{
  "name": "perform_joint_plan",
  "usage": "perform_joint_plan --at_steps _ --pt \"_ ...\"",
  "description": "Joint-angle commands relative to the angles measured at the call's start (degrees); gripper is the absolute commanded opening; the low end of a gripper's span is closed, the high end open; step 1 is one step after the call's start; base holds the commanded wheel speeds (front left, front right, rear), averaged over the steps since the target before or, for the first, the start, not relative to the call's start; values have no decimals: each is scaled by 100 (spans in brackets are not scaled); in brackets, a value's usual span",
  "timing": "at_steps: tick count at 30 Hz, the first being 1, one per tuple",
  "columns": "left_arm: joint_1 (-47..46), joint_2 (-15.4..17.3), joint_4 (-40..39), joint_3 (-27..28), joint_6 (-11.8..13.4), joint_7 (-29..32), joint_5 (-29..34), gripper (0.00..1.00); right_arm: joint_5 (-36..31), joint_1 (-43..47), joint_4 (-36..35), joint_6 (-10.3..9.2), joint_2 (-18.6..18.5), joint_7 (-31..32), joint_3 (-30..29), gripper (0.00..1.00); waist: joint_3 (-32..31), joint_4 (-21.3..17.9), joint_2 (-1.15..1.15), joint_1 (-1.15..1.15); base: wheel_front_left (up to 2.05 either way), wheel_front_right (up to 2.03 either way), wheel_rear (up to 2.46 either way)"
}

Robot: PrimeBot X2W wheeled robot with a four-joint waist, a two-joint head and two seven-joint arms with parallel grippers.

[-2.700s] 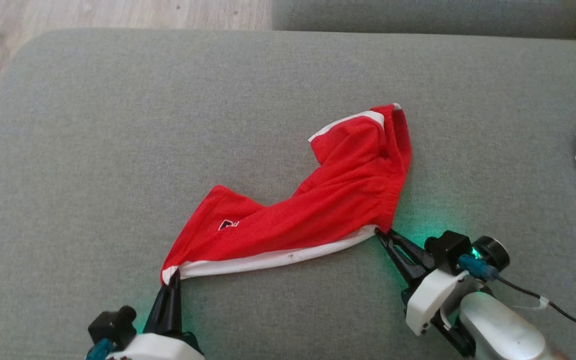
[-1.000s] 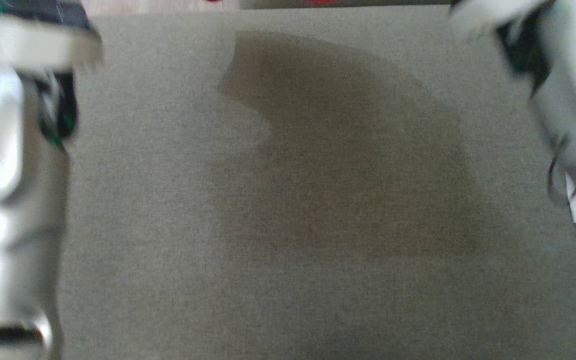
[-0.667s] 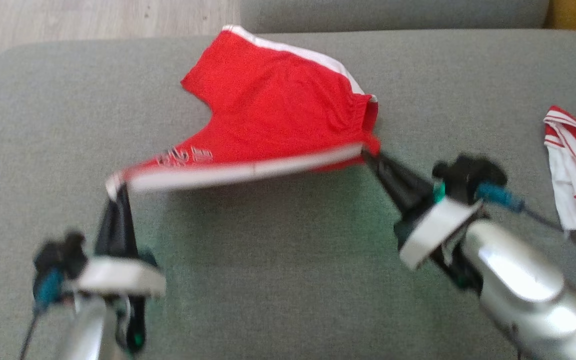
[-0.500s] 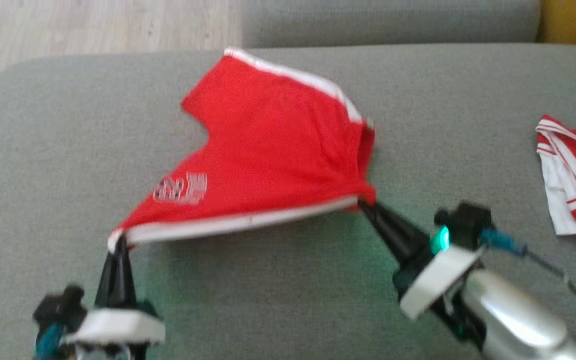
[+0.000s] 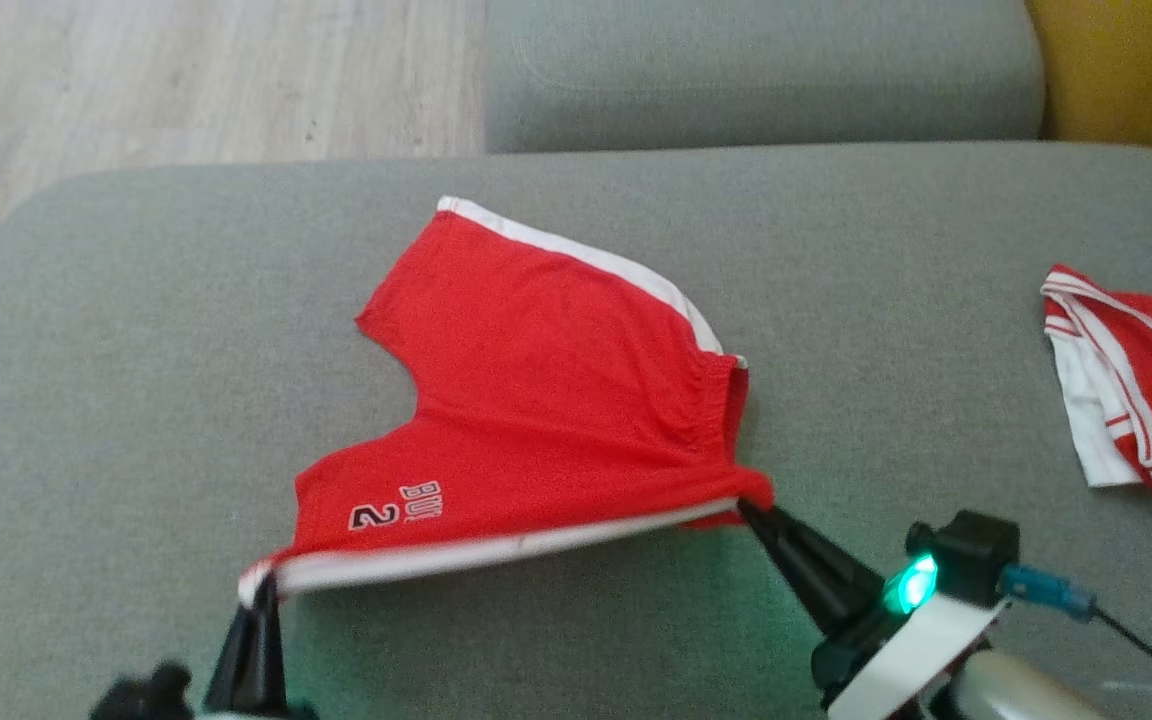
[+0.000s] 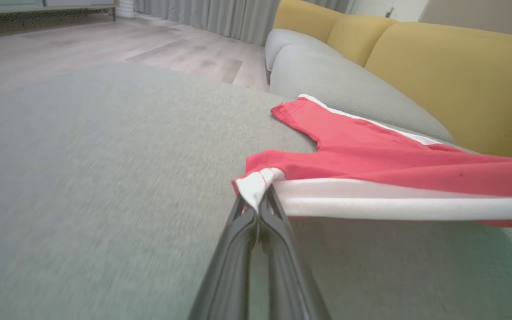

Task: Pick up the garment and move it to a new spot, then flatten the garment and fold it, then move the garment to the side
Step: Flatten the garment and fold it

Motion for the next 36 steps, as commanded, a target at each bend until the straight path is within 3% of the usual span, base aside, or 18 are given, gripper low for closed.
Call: perform_joint_plan --at_steps 1,7,17,26,34,35,36 --pt "-480 195 -144 69 14 -30 45 0 14 -240 -113 -4 -61 -39 -128 0 102 -32 0 1 0 0 0" --pt "-1982 888 341 -582 13 11 -12 0 203 -902 457 -4 312 -31 -338 0 601 -178 0 1 0 0 0" --pt "-5076 1924 1414 -2217 13 1169 -411 0 775 -2652 1460 -4 1000 244 98 0 1921 -614 0 1 0 0 0" --pt "-6431 2261 2295 -2995 12 1399 -709 0 1154 -3455 1889 -4 1403 59 266 0 2643 -1001 0 1 0 0 0" --pt "-6966 2251 3111 -3173 14 962 -663 0 1133 -3535 2168 -4 1561 -32 370 0 2693 -1126 0 1 0 0 0" --pt "-6975 2213 3211 -3192 13 910 -660 30 1103 -3514 2189 -4 1585 -34 345 0 2676 -1125 0 1 0 0 0" --pt "-6974 2170 3305 -3177 25 821 -683 100 1048 -3483 2202 -4 1608 -35 292 26 2646 -1120 0 1 0 0 0"
